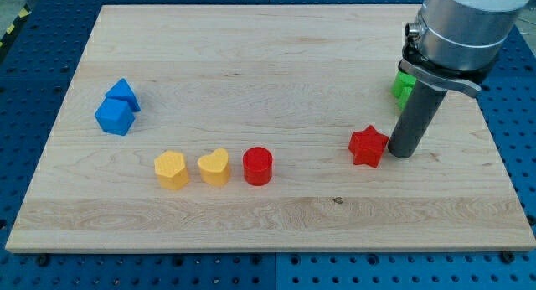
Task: Place the red star right to the red circle
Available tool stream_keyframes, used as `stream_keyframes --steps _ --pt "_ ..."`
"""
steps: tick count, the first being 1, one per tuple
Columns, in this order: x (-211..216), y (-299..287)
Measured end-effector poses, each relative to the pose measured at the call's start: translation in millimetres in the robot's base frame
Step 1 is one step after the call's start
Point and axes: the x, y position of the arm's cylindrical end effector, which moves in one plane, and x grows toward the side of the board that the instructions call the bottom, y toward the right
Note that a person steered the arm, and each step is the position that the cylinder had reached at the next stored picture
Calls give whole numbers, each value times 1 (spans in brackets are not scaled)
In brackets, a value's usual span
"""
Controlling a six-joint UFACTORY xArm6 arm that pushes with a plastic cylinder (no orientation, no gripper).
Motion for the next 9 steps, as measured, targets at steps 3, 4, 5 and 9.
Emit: stream_keyframes --steps 3,4,5,9 --pt "6 25" --pt "6 43" --pt "6 62" --pt "-18 87"
